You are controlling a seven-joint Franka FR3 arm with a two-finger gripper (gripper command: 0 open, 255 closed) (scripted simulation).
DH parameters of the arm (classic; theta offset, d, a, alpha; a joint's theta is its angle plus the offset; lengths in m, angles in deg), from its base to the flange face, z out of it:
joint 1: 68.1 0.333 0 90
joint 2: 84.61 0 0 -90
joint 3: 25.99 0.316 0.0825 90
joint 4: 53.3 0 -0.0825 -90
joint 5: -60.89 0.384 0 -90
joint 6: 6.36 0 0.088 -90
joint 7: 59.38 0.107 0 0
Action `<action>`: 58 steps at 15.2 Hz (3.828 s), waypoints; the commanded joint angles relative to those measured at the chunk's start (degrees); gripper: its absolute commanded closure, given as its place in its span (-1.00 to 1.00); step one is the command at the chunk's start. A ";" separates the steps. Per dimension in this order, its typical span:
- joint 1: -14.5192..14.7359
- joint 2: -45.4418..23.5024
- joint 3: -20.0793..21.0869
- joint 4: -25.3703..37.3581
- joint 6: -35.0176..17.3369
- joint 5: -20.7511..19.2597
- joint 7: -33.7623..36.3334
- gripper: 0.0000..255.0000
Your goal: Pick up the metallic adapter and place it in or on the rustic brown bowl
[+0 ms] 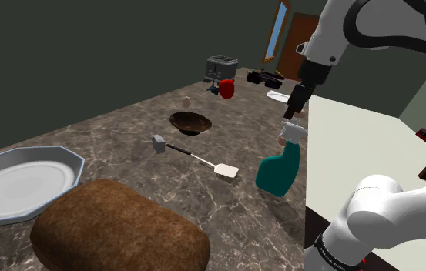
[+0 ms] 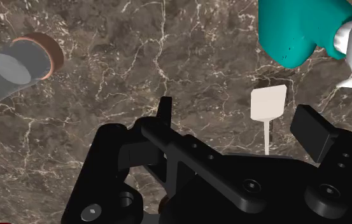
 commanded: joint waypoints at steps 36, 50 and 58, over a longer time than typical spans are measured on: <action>6.88 -72.03 19.55 48.08 -21.37 -10.24 41.87 -1.00; 7.14 -74.22 19.06 45.26 -26.25 -11.04 42.53 -1.00; 7.12 -74.21 19.05 45.26 -26.25 -11.04 42.51 1.00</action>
